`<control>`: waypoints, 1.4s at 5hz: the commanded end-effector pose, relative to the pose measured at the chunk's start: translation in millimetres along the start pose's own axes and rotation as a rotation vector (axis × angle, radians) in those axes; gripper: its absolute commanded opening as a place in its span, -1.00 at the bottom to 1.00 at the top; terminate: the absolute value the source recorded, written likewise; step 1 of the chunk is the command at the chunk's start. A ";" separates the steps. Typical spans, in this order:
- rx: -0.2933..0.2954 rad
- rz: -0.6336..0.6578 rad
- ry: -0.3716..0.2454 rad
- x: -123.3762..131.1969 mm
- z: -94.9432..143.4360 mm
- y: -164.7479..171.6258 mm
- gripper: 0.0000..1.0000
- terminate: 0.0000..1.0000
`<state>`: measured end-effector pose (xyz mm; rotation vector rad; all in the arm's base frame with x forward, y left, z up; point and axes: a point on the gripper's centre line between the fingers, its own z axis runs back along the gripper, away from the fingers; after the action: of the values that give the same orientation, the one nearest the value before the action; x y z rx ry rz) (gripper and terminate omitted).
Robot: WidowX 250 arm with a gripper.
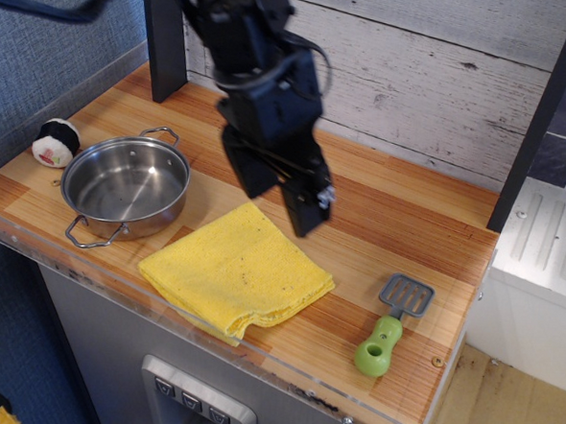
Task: Move the green spatula to the back of the table
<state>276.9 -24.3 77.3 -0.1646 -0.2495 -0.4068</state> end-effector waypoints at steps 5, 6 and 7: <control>0.030 -0.109 0.128 6.3 -59.7 -88.9 1.00 -1.00; 0.037 -0.099 0.157 5.5 -70.3 -87.6 1.00 -1.00; 0.043 -0.102 0.166 5.0 -77.3 -85.9 1.00 -1.00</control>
<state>259.5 -115.7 6.9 -0.0704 -0.0736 -0.4952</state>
